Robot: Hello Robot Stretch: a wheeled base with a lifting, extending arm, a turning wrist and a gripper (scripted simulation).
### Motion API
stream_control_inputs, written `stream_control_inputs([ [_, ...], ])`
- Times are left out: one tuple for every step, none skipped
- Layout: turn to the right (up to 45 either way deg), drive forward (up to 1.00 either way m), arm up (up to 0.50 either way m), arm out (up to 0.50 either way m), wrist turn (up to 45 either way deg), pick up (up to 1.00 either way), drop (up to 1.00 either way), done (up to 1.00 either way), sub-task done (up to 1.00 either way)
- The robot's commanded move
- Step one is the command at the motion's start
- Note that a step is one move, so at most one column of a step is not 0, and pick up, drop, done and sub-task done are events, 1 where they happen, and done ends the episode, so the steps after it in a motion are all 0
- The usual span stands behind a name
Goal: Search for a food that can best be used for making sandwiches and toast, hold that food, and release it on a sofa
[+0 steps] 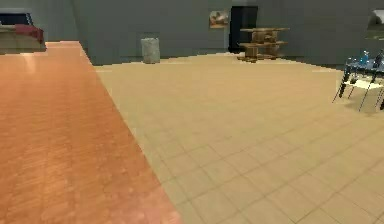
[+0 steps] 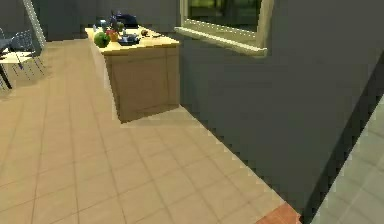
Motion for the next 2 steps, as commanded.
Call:
stream_control_inputs([
  [45.0,0.00,0.00,0.00,0.0,0.00,0.00,0.00,0.00],
  [3.0,0.00,0.00,0.00,0.0,0.00,0.00,0.00,0.00],
])
